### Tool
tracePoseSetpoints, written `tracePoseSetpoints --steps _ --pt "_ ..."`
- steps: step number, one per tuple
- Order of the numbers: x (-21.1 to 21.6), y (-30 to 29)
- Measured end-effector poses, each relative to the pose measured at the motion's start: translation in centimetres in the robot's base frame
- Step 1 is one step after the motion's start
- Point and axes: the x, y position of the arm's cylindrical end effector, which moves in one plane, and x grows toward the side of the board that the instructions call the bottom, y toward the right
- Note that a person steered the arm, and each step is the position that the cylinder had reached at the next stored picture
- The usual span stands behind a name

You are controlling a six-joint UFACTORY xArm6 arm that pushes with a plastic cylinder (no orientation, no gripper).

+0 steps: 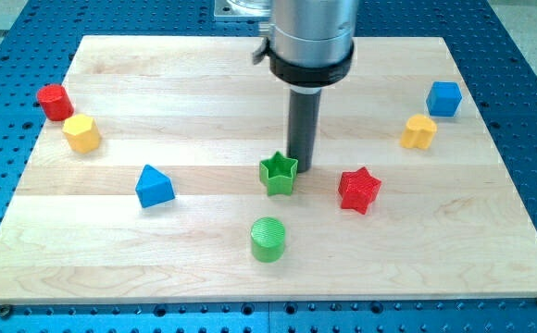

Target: Move the red star above the green star

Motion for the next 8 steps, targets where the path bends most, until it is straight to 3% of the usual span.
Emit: tracePoseSetpoints --steps 1,2,3,4,5,8 --pt "-4.3 6.4" --pt "-0.1 14.2" --pt "7.7 13.1" --pt "7.6 8.9" --pt "2.3 6.8" --pt "7.3 2.6"
